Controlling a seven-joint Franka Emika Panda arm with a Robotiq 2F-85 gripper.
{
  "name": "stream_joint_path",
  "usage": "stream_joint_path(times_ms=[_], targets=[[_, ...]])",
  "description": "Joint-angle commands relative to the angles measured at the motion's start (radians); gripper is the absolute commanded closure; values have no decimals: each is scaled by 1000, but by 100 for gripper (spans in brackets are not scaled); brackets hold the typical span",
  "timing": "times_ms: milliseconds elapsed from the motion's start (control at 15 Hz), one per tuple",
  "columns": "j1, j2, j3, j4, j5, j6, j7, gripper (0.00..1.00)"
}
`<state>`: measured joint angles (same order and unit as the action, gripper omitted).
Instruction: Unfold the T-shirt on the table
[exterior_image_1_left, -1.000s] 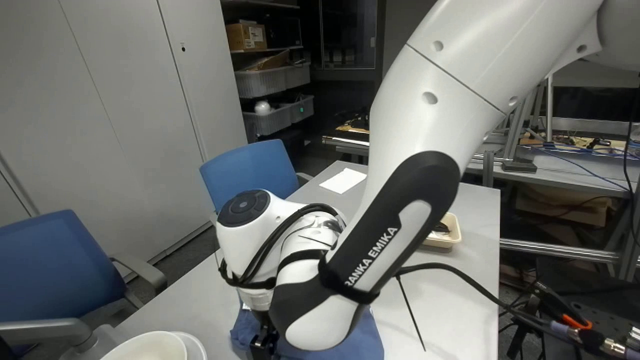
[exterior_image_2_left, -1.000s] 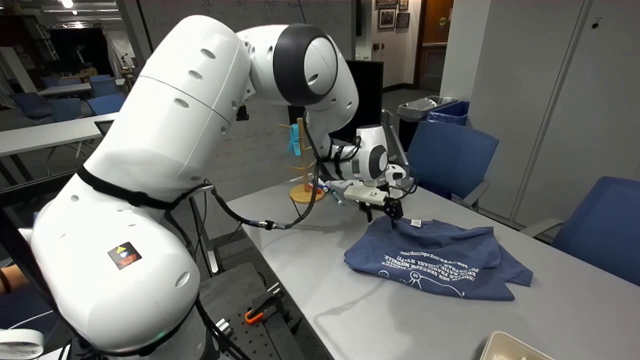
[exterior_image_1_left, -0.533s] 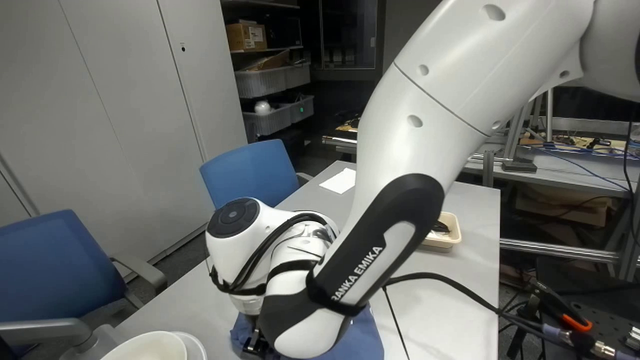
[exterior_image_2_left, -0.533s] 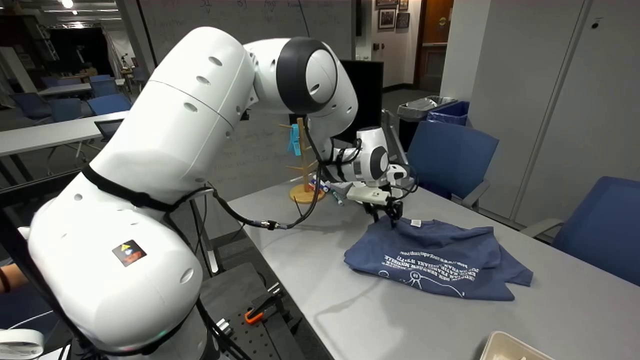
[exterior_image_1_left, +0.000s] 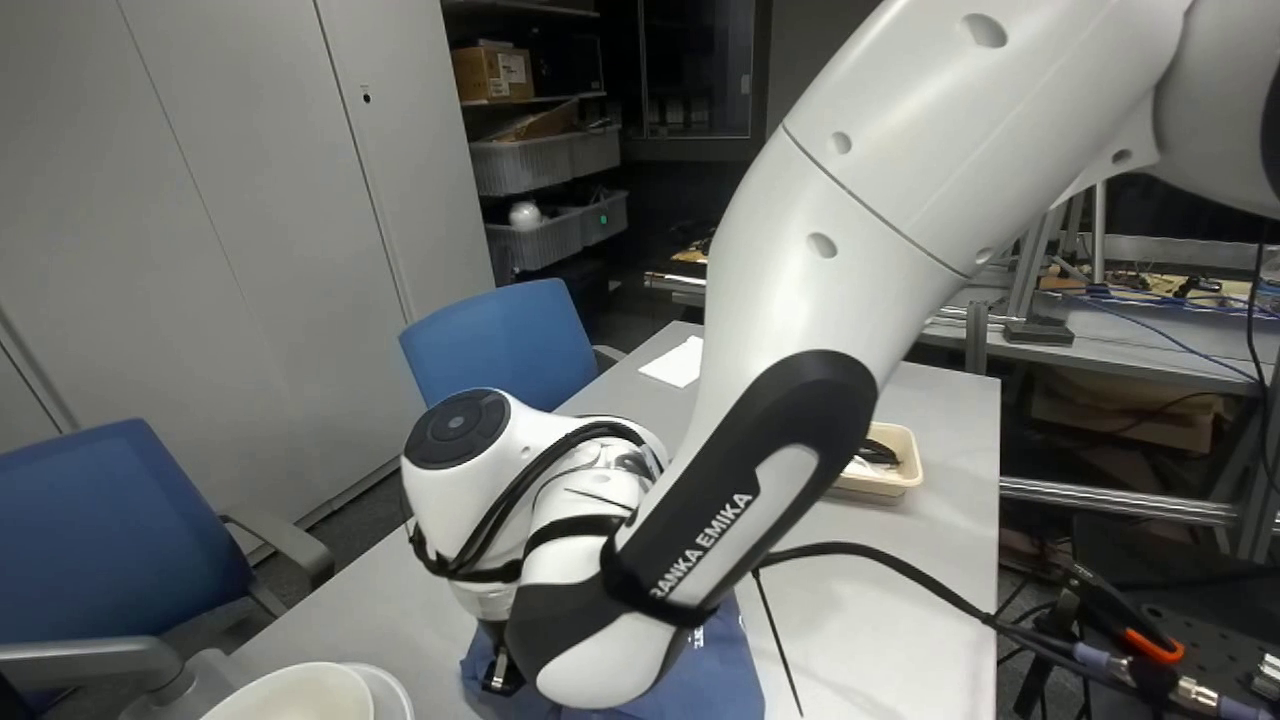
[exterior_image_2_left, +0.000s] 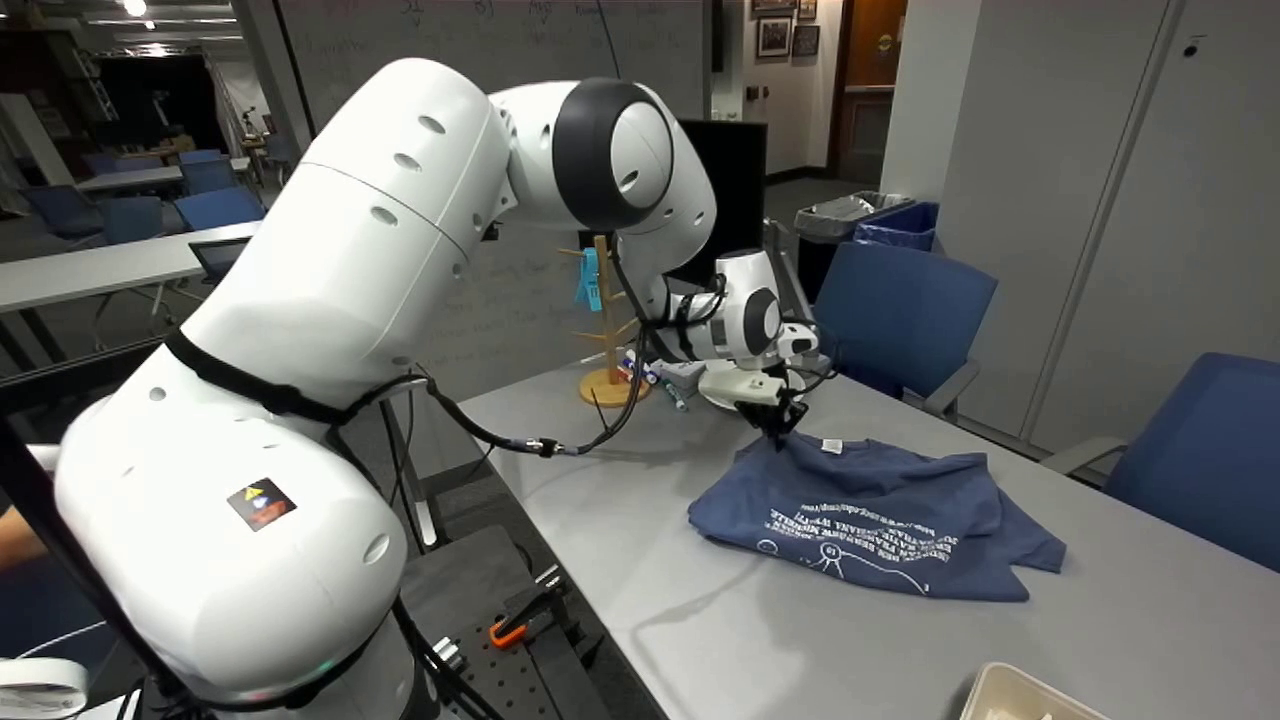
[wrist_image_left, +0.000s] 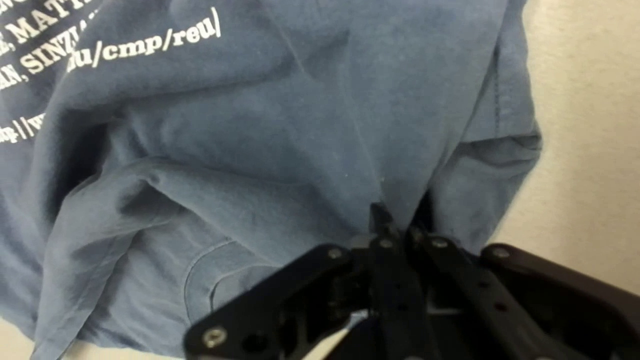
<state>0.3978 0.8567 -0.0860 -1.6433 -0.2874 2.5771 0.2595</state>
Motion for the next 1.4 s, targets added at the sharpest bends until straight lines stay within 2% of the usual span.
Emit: stream_joint_path(times_ms=[0,267,533,800,1000,1133,1333], targets=[[18,-5,-21,4,-25,11,18,100],[17,-92,-42,-86,-16,4,61,99],[26,-251,-112,-281,-38,-6,163,99],[29,-441,-178,-493,-106,-48,262,99],[5,-586,-143,-649,-145,-157,295,99],[-22,-659,-82,-730,-138,-246,280,99],[-64,-709,35,-798,-55,-375,213,99]])
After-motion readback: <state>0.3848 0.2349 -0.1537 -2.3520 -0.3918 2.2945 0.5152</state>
